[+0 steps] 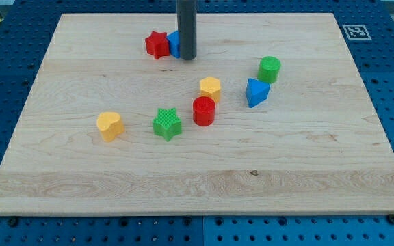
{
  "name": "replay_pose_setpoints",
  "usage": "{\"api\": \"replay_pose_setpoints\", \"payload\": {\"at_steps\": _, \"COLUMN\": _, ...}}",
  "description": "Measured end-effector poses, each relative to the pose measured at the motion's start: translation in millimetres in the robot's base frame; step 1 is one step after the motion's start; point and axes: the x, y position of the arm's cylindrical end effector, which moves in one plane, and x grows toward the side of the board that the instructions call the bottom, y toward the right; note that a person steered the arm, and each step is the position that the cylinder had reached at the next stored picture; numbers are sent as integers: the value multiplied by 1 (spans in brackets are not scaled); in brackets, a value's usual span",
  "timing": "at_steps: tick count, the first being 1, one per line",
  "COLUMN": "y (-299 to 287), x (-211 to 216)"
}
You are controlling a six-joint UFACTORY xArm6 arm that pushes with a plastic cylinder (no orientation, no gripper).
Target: Separate the red star and blue cube
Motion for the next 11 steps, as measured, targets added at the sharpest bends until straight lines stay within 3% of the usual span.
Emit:
{"api": "replay_pose_setpoints", "payload": {"at_steps": 2, "y": -1, "x": -19}}
{"api": "replay_pose_setpoints", "payload": {"at_steps": 5, "y": -21, "x": 8}}
{"api": "replay_pose_setpoints", "payload": {"at_steps": 8, "y": -46, "x": -34}}
{"api": "replay_pose_setpoints", "payload": {"at_steps": 11, "y": -54, "x": -37}}
